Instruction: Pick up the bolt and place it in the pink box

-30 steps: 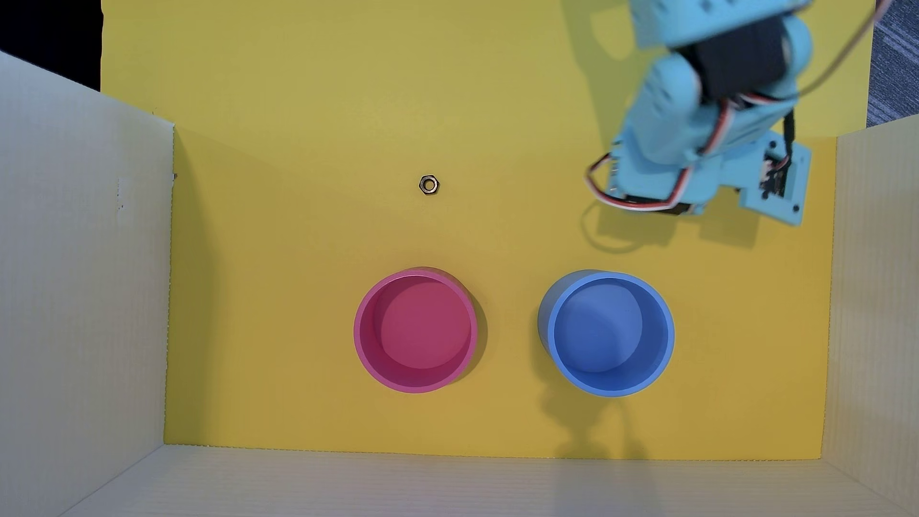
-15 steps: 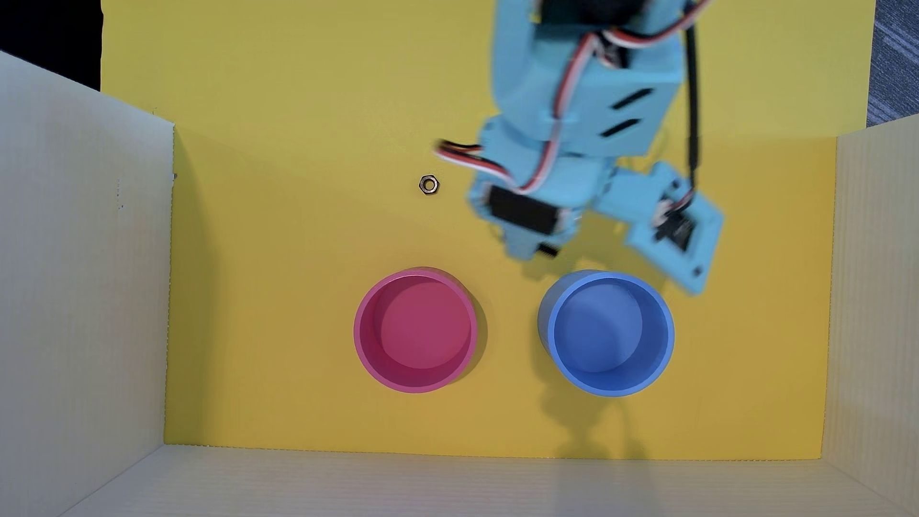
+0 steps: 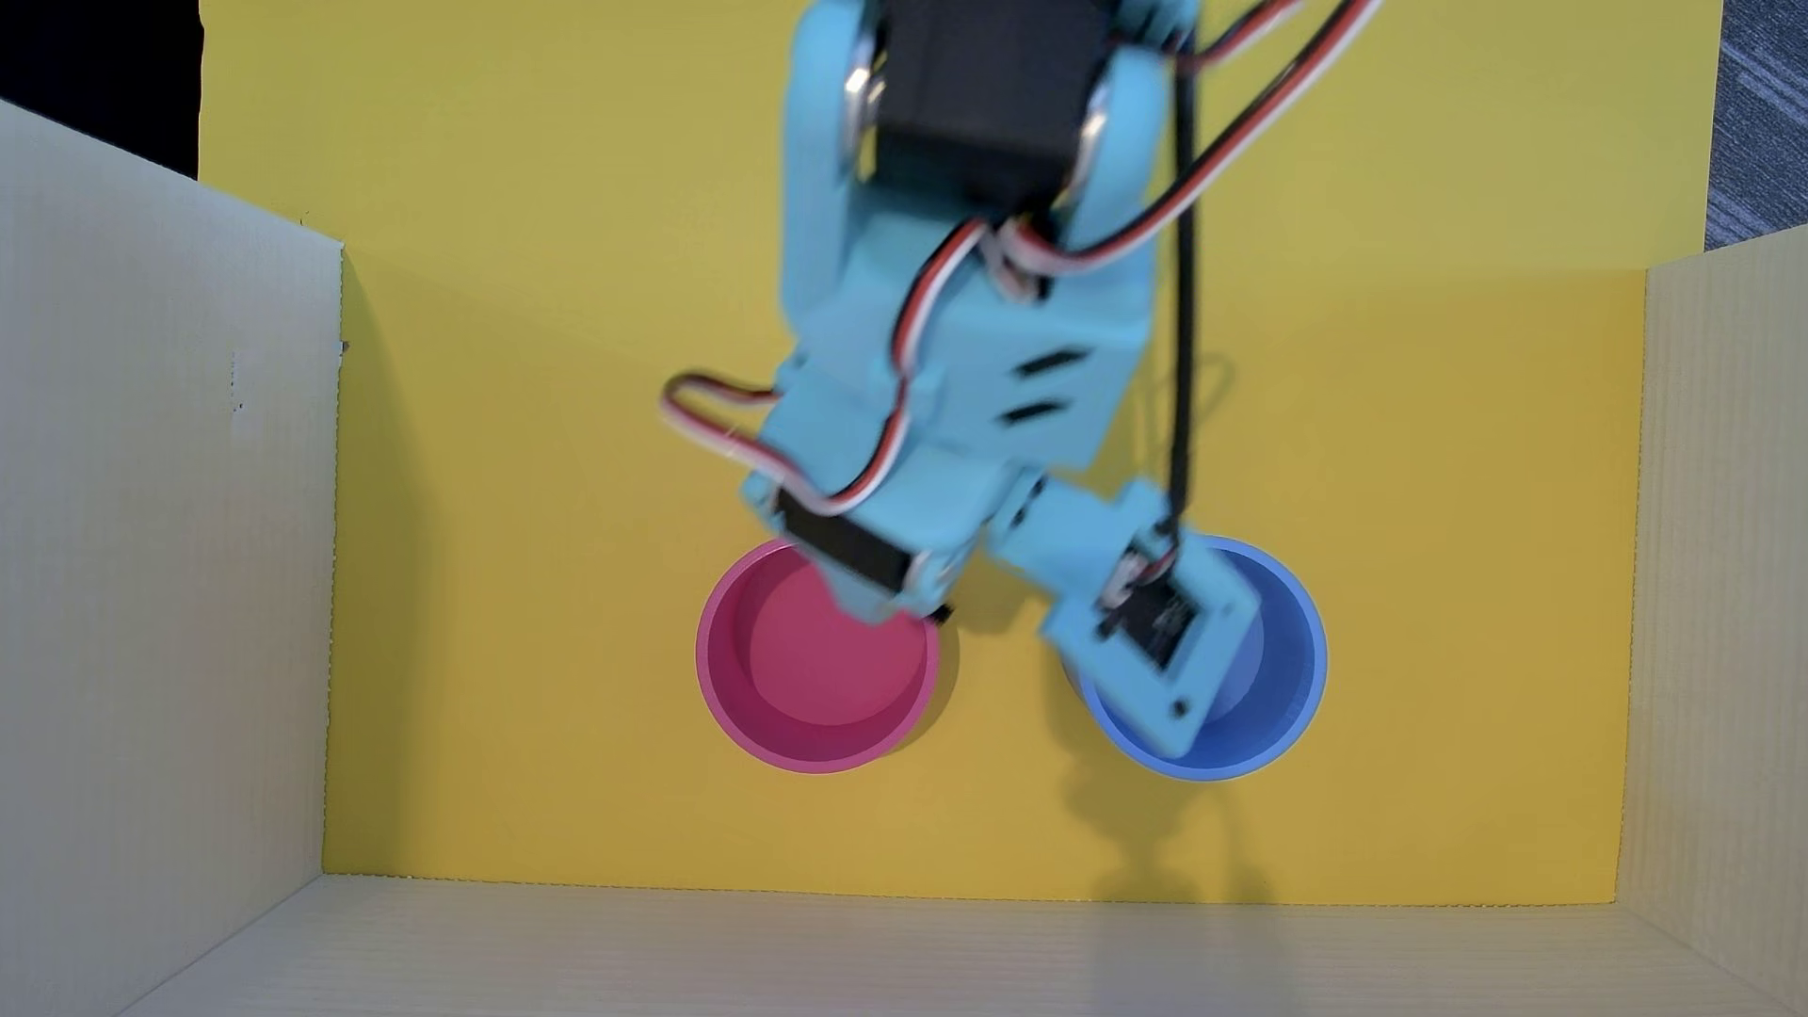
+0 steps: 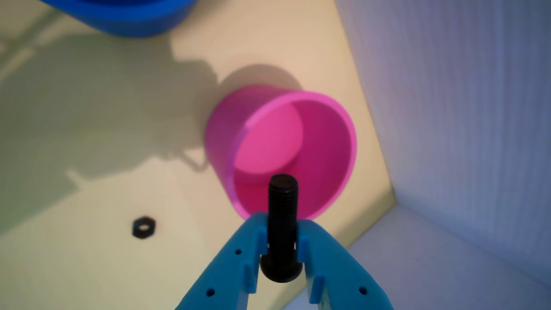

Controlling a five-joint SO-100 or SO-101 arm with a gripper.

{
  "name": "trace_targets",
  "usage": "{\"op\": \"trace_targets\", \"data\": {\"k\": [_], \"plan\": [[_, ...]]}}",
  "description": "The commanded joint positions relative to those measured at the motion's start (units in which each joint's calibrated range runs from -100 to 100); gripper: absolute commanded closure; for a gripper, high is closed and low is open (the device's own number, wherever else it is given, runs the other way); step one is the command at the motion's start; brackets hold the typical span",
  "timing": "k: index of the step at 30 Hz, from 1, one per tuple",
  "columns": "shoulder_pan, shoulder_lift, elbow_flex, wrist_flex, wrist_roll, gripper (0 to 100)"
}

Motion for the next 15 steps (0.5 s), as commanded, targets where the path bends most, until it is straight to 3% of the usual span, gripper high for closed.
{"op": "trace_targets", "data": {"k": [1, 15], "plan": [[1.26, 1.87, -5.82, -0.59, 0.16, 99], [2.14, 10.12, -14.33, 0.1, 0.89, 95]]}}
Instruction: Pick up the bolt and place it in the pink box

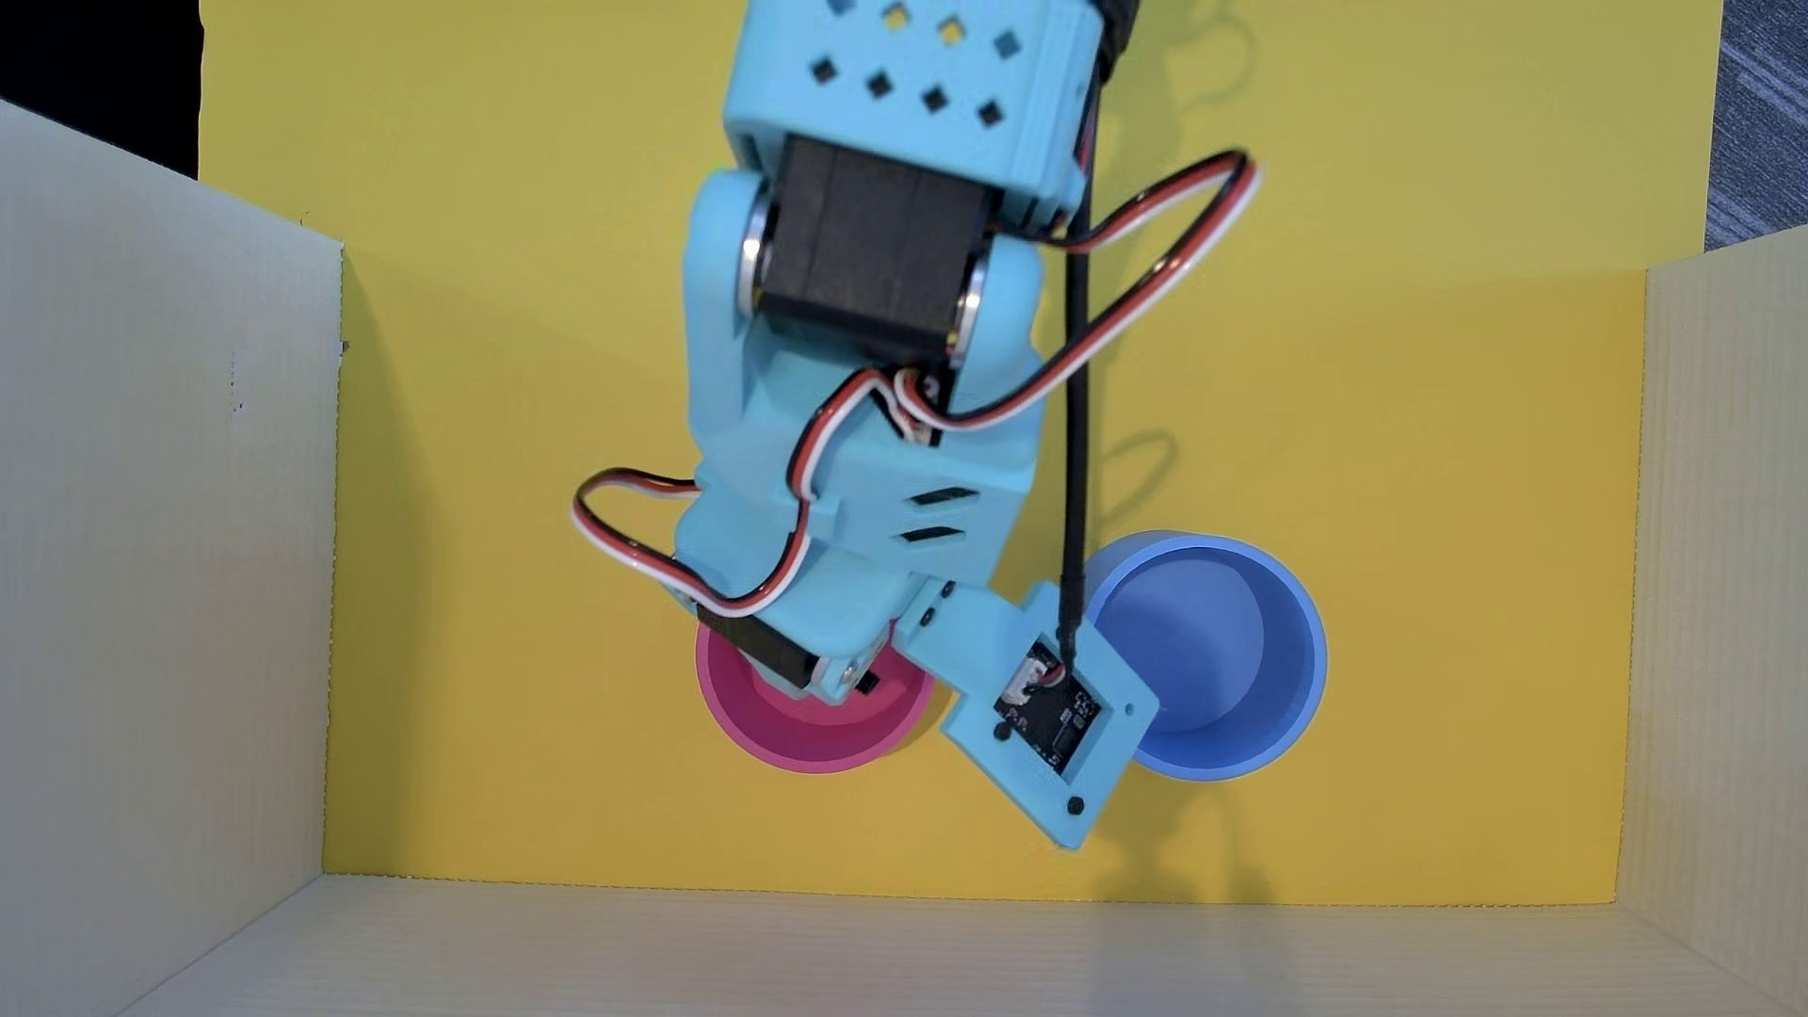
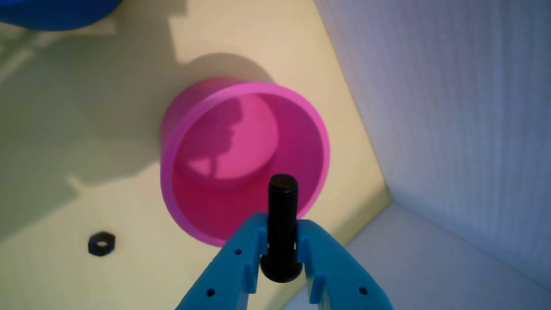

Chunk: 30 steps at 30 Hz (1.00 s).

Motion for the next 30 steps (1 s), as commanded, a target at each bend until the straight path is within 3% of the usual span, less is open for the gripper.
{"op": "trace_targets", "data": {"k": [1, 4, 7, 9, 12, 21, 25, 30], "plan": [[0.32, -0.14, -2.52, 0.01, 1.2, 91], [0.32, -0.14, -2.07, 0.1, 1.15, 77], [0.32, -0.22, -1.98, 0.18, 1.26, 70], [0.32, -0.56, -1.98, 0.27, 1.26, 76], [0.32, -0.81, -1.98, 0.7, 0.89, 99], [-0.56, -3.59, 4.08, 18.29, 1.2, 99], [-2.7, -14.95, 15.21, 16.4, 1.2, 99], [-6.23, -35.66, 34.11, 5.68, 1.2, 99]]}}
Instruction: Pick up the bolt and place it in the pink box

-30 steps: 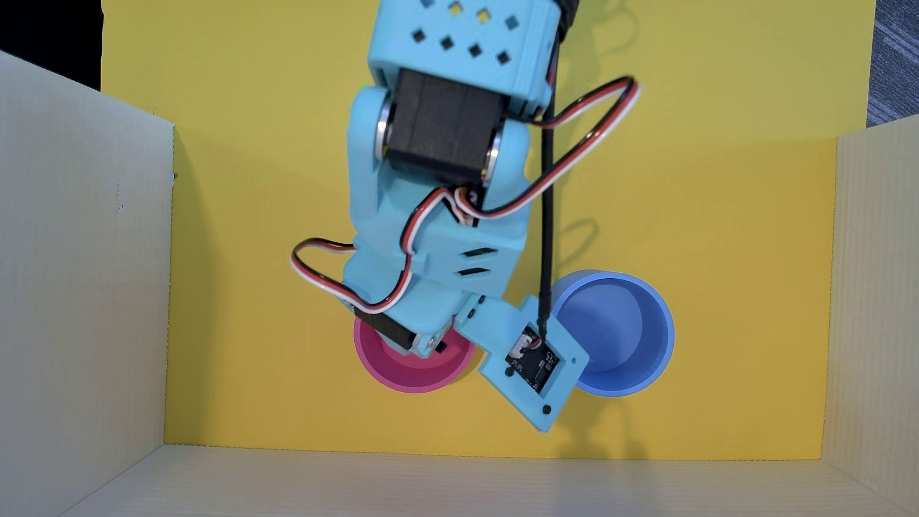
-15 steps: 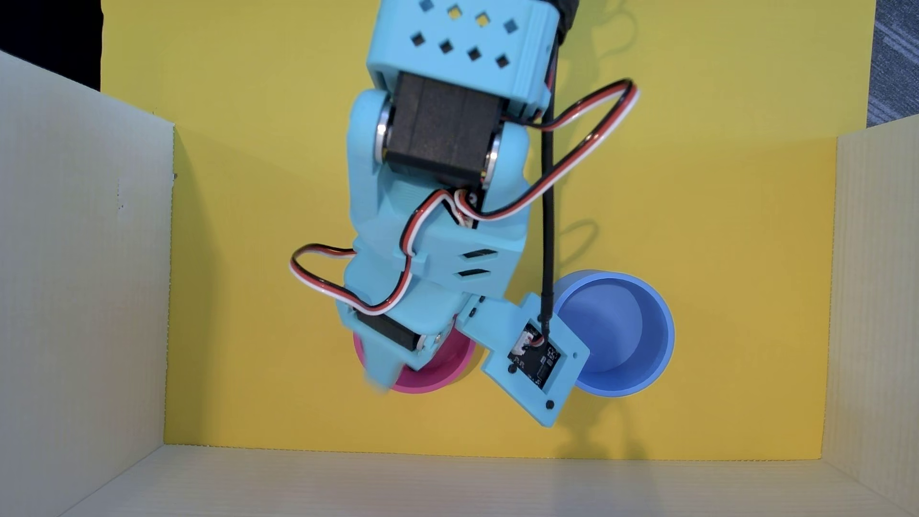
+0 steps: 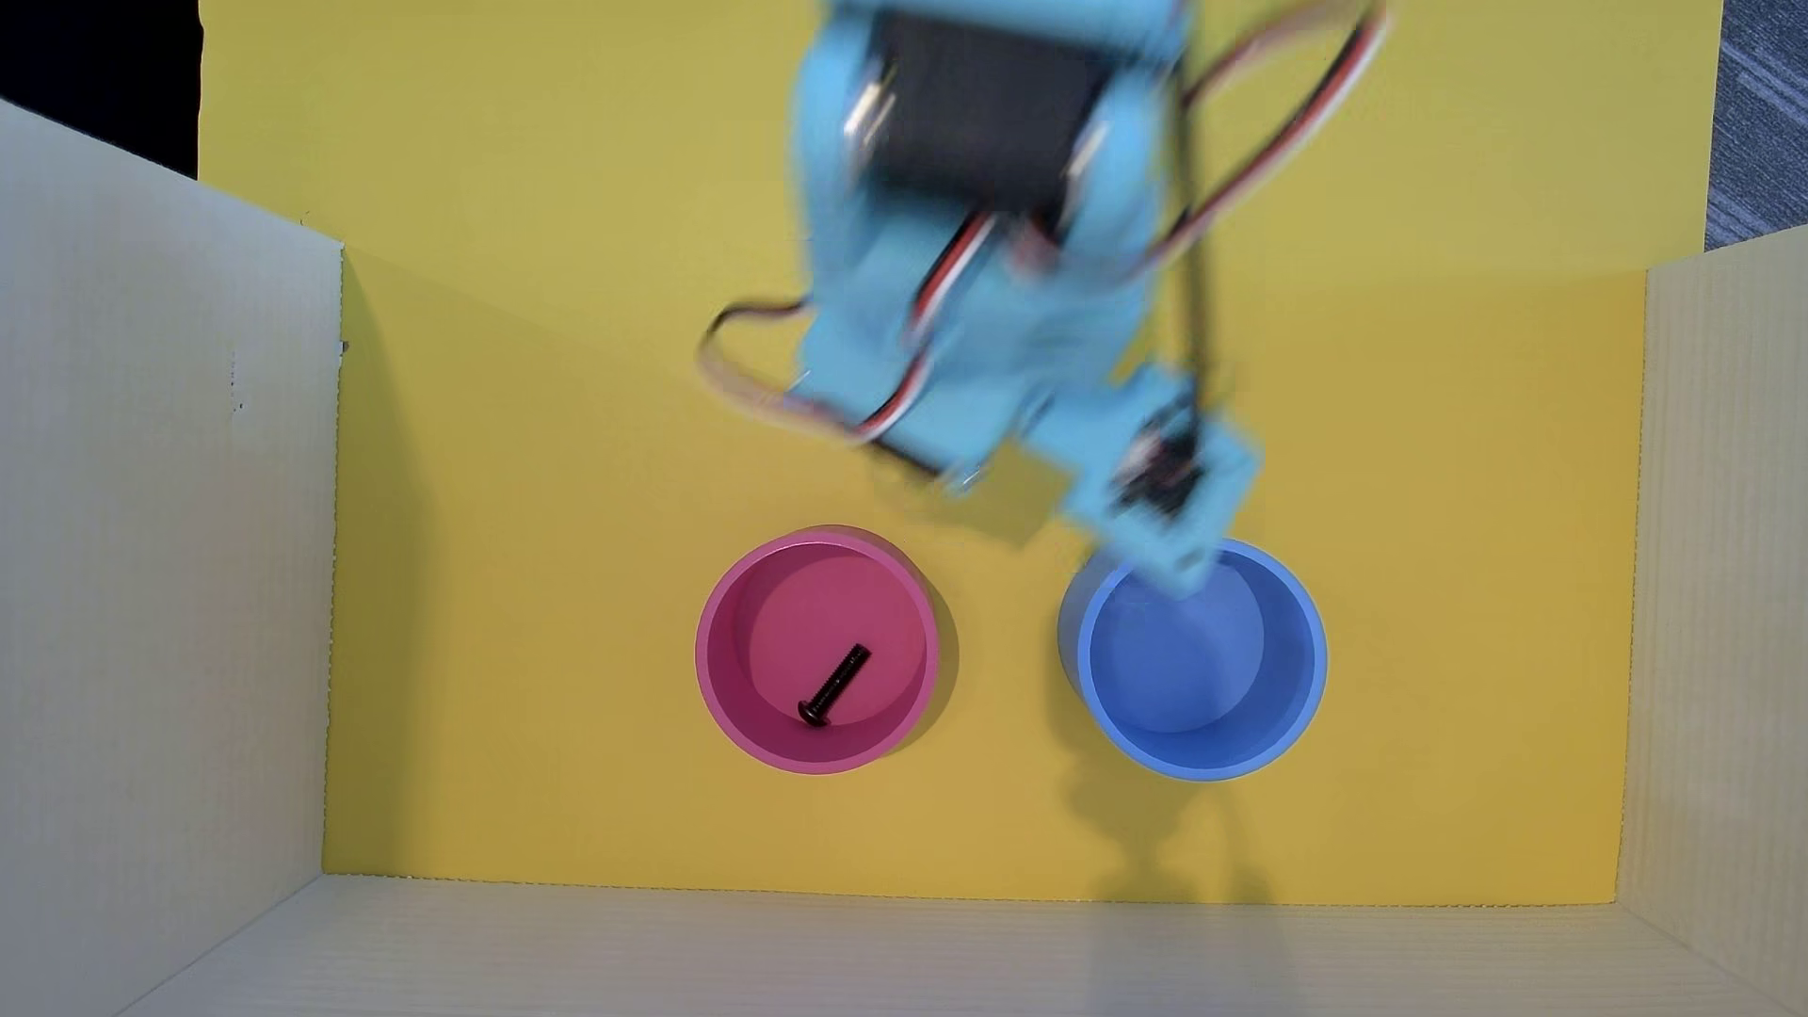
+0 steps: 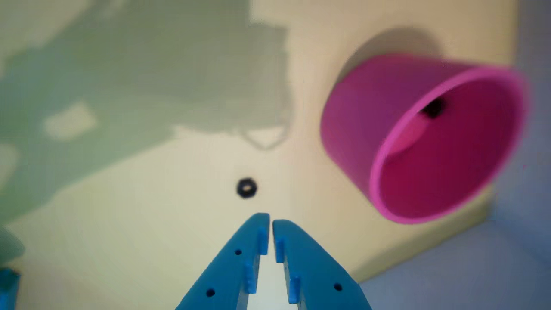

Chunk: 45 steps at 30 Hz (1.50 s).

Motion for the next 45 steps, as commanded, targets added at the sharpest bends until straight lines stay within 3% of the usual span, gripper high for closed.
{"op": "trace_targets", "data": {"k": [1, 6, 11, 16, 20, 30, 45], "plan": [[-1.93, -18.34, 13.5, -8.46, 0.28, 99], [-4.07, -38.29, 34.21, -19.1, 0.33, 99], [-5.17, -56.64, 49.41, -23.31, 0.33, 99], [-7.67, -74.15, 59.72, -21.59, 0.33, 99], [-9.59, -85.01, 66.87, -12.32, 0.33, 99], [-10.76, -84.76, 69.49, 1.66, -0.19, 99], [-10.32, -84.76, 76.82, 2.86, -0.19, 99]]}}
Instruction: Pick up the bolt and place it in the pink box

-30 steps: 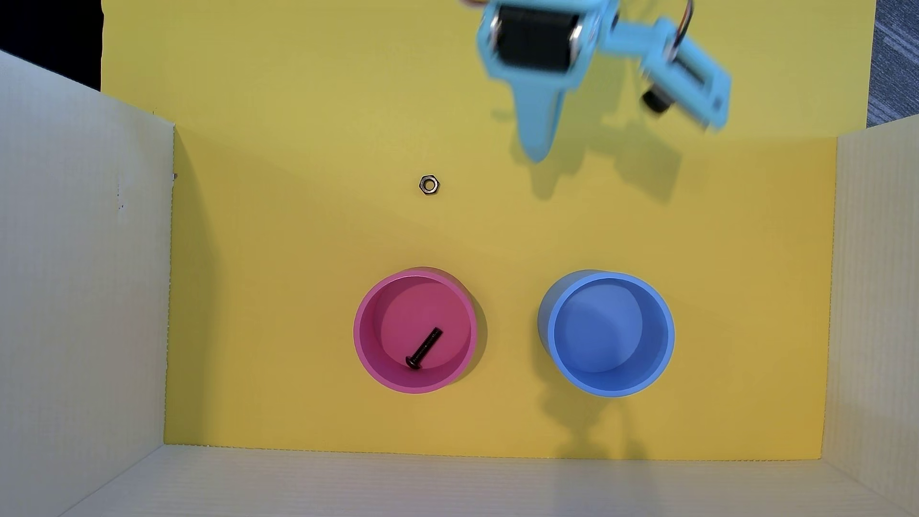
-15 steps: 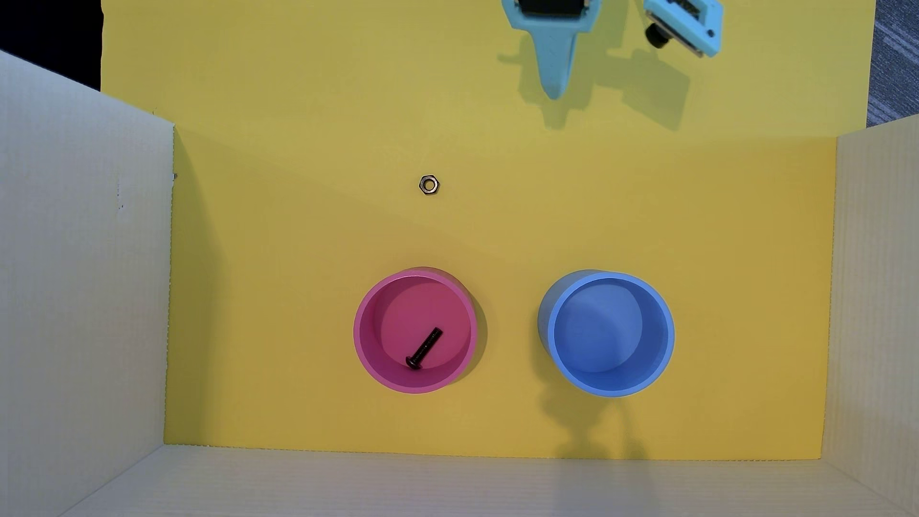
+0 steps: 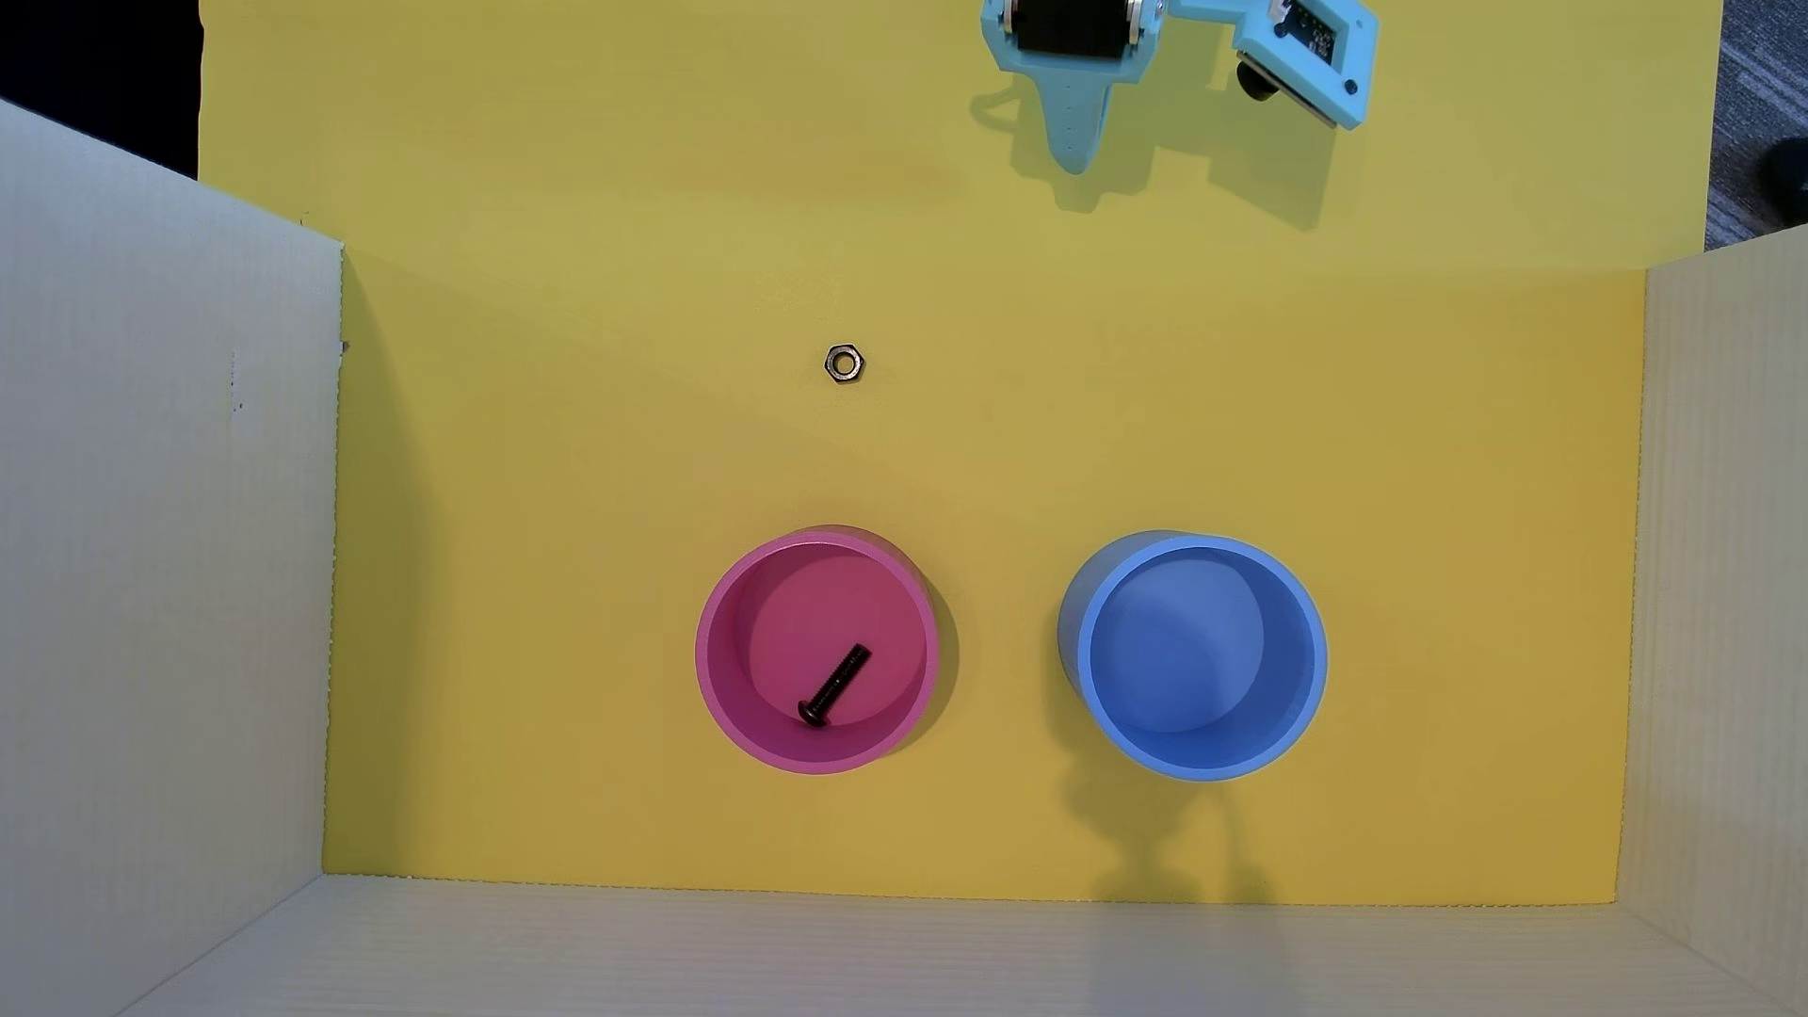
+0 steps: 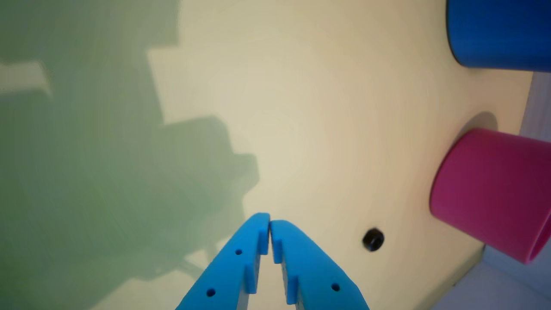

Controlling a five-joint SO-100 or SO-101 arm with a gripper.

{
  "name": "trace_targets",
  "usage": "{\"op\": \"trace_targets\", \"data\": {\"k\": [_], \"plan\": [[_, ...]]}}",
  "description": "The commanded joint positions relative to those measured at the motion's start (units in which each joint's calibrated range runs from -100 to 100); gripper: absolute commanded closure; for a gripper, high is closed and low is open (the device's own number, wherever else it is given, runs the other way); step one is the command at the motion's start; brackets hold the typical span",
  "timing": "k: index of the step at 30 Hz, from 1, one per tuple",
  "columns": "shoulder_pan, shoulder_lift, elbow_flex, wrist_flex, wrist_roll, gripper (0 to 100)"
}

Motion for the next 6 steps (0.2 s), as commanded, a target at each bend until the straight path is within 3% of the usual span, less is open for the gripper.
{"op": "trace_targets", "data": {"k": [1, 6], "plan": [[0.25, 0.33, -0.12, 0.21, -0.24, 99], [0.32, 0.33, -0.12, 0.21, -0.24, 99]]}}
